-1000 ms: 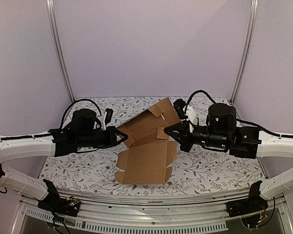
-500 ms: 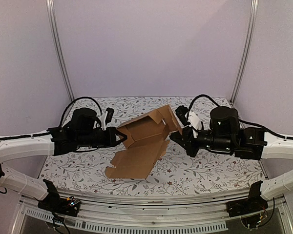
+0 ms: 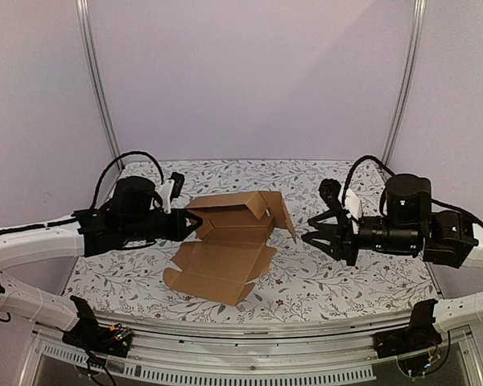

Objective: Fold the paper box

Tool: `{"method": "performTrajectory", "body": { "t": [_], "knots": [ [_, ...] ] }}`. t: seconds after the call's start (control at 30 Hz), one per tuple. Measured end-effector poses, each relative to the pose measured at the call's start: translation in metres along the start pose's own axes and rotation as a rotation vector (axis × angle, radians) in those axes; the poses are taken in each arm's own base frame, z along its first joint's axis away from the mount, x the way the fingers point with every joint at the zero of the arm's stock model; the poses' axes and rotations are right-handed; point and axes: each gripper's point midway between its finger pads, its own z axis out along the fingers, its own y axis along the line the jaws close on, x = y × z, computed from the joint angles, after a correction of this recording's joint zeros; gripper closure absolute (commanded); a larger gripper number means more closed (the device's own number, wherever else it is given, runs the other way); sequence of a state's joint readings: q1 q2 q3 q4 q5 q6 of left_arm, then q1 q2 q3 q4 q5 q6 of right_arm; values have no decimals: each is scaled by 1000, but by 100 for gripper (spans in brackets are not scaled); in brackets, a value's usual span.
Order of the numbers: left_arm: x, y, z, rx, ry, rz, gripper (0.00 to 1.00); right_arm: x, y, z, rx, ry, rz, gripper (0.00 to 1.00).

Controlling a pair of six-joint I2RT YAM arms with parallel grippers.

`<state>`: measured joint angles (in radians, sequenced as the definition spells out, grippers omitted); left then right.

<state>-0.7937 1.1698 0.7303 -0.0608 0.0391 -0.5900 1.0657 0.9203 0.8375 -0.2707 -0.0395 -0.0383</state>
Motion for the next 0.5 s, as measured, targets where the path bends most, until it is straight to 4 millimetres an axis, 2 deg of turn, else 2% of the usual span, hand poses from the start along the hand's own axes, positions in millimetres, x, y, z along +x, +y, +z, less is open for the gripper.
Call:
{"method": "performTrajectory", "body": {
  "t": [0.23,0.33,0.5],
  "knots": [
    [0,1,-2,-7,1,71,100,-14,3,-5,-20,10,-44,61],
    [-1,0,-4,-2,-4,94,100,-22,6,0,-42,6,-53,61],
    [-1,0,-4,-1,-3,118,100,-24,15,11,-95,22,-51,65]
  ]
}}
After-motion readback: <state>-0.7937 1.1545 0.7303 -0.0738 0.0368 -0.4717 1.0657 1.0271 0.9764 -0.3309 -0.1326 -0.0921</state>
